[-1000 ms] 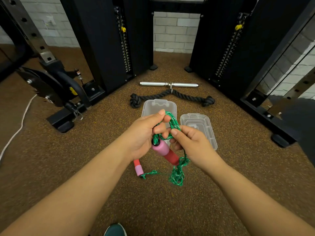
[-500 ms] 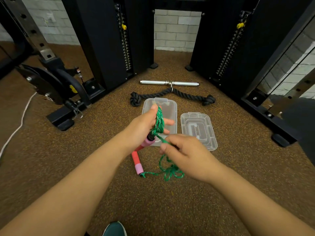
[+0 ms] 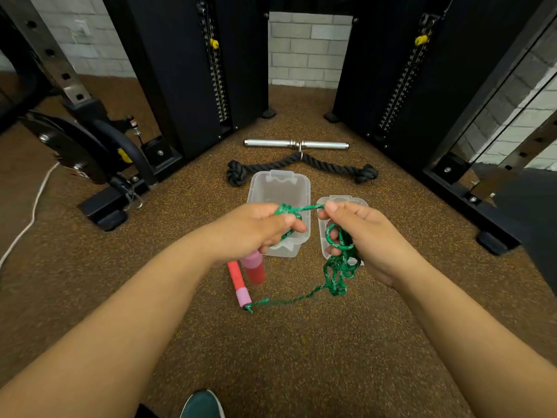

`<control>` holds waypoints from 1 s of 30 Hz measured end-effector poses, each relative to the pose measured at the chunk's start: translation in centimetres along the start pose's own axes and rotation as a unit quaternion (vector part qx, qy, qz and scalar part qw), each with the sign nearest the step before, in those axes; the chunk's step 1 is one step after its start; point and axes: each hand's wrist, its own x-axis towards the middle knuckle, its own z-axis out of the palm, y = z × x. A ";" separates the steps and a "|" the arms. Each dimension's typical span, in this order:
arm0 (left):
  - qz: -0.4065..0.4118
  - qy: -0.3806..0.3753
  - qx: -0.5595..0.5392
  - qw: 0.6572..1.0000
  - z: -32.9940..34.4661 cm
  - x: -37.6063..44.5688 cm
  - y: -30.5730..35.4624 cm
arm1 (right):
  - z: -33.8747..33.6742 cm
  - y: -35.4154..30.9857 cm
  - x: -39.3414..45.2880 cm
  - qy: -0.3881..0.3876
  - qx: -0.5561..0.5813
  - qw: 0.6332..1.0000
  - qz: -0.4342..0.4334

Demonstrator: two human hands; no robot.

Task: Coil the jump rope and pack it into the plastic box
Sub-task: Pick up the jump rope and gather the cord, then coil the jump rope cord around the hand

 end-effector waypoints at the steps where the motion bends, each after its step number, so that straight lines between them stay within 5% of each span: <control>1: 0.003 0.019 -0.023 1.000 -0.2 0.1 -0.1 | -0.2 0.2 0.1 -0.011 0.005 1.000 0.001; 7: 0.017 0.110 -0.098 0.989 -0.7 0.6 -0.3 | -1.4 0.7 0.0 -0.106 0.018 0.994 0.009; 12: 0.014 0.141 -0.117 0.983 -0.7 0.8 -0.4 | -1.8 1.0 0.7 0.002 -0.001 1.000 -0.031; 18: 0.004 0.173 -0.146 0.974 -0.7 1.2 -0.5 | -1.3 1.2 0.8 0.041 -0.061 0.996 -0.050; 25: -0.007 0.155 -0.126 0.980 -0.5 1.0 -0.4 | -1.3 1.9 1.4 0.061 0.220 0.973 0.020; 27: -0.001 0.143 -0.123 0.982 -0.3 0.9 -0.3 | -0.8 2.2 1.5 0.089 0.195 0.975 0.052; 30: 0.011 0.104 -0.107 0.989 0.2 1.0 -0.2 | -0.3 2.7 1.6 0.152 -0.004 0.986 0.065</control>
